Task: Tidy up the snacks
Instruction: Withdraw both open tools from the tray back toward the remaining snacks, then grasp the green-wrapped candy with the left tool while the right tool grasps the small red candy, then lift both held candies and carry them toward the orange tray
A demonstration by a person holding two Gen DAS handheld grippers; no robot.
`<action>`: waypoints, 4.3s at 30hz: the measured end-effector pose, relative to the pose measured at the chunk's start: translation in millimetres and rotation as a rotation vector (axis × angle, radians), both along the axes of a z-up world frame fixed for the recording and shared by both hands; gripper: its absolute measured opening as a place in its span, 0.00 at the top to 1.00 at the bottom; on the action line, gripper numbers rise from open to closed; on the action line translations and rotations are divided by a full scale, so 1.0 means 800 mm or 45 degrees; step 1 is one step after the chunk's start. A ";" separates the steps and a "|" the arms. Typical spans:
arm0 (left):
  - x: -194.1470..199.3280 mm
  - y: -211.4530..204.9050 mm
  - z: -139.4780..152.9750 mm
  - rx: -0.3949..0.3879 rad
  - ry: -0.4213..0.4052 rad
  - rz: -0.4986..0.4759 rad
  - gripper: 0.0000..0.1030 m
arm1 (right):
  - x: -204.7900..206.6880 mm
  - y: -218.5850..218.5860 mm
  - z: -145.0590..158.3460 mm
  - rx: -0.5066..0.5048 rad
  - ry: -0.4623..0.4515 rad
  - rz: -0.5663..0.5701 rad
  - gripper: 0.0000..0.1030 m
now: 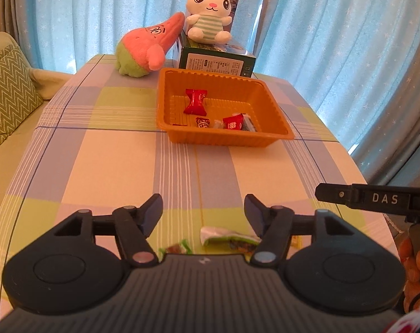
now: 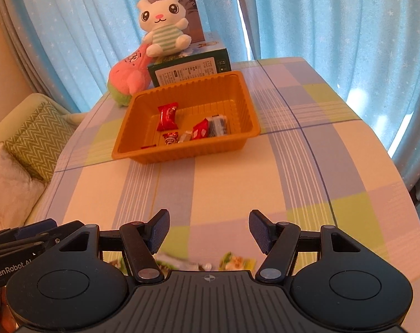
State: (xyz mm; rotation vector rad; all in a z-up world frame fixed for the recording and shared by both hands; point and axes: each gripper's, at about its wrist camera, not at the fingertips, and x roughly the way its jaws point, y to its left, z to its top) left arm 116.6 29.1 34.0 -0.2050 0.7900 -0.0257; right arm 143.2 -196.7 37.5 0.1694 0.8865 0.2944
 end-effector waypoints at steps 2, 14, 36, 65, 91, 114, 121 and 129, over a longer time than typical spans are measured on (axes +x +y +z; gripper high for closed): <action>-0.015 -0.001 0.000 -0.012 0.003 0.009 0.40 | -0.017 -0.001 0.001 0.008 0.001 -0.010 0.38; -0.077 -0.003 -0.005 0.016 0.002 0.008 0.31 | -0.076 -0.012 -0.013 -0.007 0.031 -0.019 0.38; -0.092 0.002 -0.042 0.056 0.068 -0.010 0.31 | -0.114 -0.017 -0.062 -0.014 0.042 0.002 0.38; -0.005 0.025 -0.102 0.095 0.159 -0.115 0.31 | -0.048 0.039 -0.155 -0.249 -0.046 0.326 0.49; 0.044 0.008 -0.134 0.299 0.196 -0.557 0.61 | -0.054 0.035 -0.145 -0.187 -0.044 0.322 0.80; -0.008 0.001 -0.104 0.144 0.200 -0.348 0.78 | -0.075 0.022 -0.122 -0.161 -0.068 0.269 0.80; -0.024 -0.007 -0.082 0.119 0.160 -0.330 0.78 | -0.087 0.019 -0.106 -0.161 -0.101 0.256 0.80; -0.038 -0.008 -0.065 0.103 0.129 -0.318 0.78 | -0.099 0.017 -0.092 -0.164 -0.132 0.249 0.80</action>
